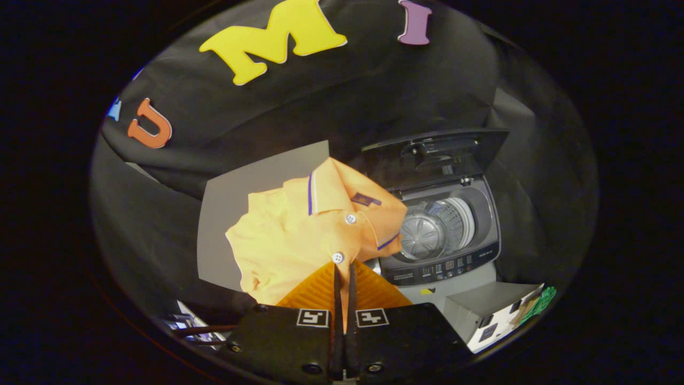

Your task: Put the clothes into the washing machine and then close the washing machine lid.

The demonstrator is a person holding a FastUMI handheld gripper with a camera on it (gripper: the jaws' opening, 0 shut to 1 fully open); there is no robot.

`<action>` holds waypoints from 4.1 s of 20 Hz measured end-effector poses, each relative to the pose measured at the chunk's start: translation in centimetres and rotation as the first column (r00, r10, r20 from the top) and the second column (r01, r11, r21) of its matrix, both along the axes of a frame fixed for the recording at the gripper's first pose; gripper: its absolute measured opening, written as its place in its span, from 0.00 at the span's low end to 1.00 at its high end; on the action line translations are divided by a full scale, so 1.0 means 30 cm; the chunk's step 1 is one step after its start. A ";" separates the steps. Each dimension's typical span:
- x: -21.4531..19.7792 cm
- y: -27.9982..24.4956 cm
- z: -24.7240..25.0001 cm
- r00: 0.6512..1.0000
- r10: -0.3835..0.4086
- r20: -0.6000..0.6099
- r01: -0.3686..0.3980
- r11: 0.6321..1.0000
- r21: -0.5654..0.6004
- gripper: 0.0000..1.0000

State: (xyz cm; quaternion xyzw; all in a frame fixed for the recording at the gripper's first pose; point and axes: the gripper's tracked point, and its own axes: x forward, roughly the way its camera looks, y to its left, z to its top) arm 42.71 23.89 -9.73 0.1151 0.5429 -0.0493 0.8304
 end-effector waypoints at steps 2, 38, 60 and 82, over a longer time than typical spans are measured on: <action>0.018 -0.009 0.014 0.999 -0.028 0.016 0.028 1.000 0.001 0.06; 0.130 -0.371 -0.016 0.994 0.054 0.091 -0.050 0.998 -0.041 0.05; 0.208 -0.396 -0.424 0.996 0.080 -0.049 -0.084 0.993 -0.082 0.06; 0.381 -0.321 -0.229 0.953 0.259 0.154 -0.227 0.953 -0.200 0.61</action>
